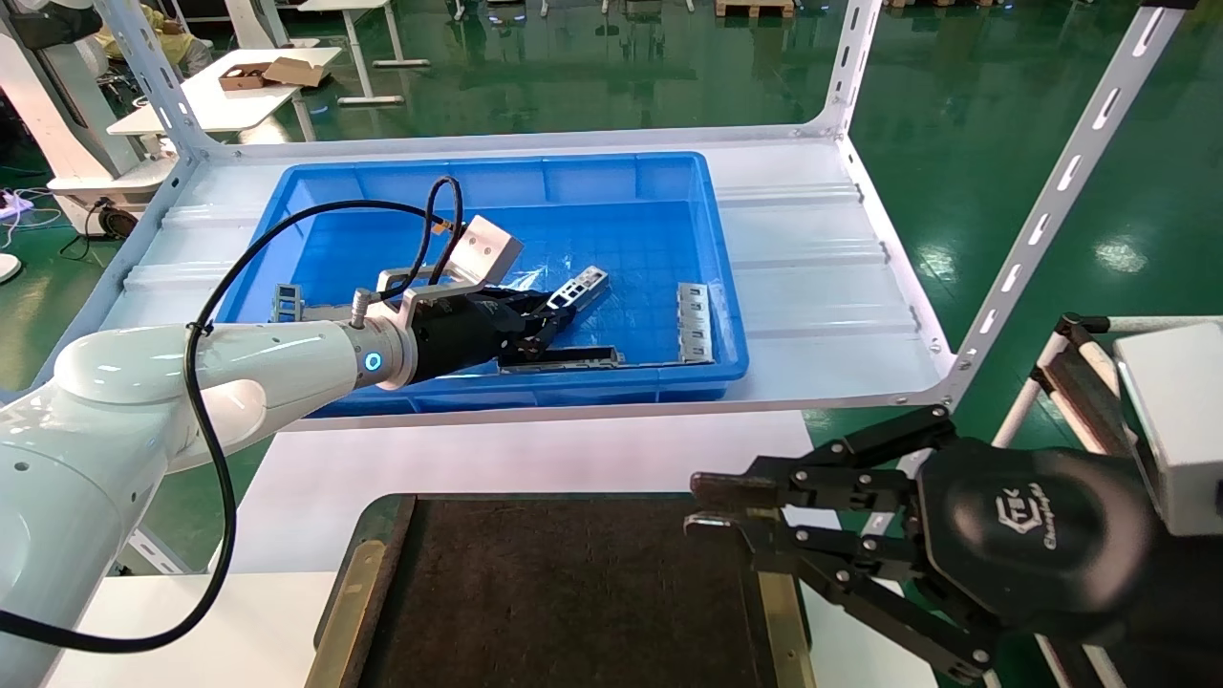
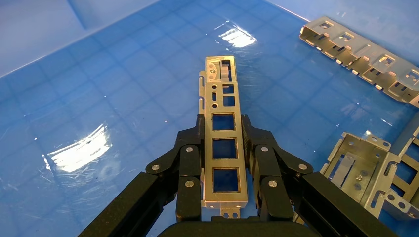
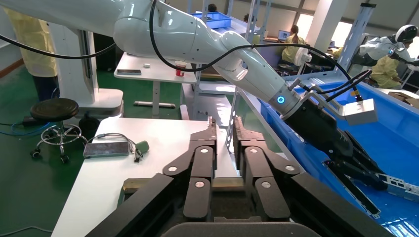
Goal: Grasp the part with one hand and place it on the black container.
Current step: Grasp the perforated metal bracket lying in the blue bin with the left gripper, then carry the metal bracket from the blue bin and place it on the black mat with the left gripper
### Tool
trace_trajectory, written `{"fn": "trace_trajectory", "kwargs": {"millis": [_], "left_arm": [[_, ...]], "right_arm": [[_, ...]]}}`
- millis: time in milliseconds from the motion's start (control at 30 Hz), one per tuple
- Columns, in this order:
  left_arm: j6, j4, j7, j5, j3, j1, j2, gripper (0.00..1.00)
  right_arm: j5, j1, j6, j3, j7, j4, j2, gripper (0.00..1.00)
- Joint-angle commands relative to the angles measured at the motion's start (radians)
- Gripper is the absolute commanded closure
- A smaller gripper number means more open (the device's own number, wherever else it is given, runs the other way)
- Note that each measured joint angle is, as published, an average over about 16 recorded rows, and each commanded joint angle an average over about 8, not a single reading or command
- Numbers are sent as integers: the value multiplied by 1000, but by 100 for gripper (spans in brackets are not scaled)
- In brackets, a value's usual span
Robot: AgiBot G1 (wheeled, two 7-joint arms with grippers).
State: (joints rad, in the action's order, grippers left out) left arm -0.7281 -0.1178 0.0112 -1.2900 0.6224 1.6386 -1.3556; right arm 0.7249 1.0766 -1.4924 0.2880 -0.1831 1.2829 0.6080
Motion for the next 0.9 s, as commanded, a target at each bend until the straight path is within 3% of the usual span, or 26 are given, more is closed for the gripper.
{"fn": "trace_trajectory", "kwargs": {"millis": [33, 500, 900], "left_arm": [[2, -1, -3, 2, 4, -1, 0, 100], [-32, -1, -8, 90, -31, 26, 19, 100], [-355, -20, 18, 188, -87, 43, 124, 100]], "right_arm": [[0, 0, 0, 0, 0, 0, 0, 100], [-1, 0, 0, 1, 1, 0, 0, 100], [-1, 0, 1, 2, 1, 0, -1, 100]]}}
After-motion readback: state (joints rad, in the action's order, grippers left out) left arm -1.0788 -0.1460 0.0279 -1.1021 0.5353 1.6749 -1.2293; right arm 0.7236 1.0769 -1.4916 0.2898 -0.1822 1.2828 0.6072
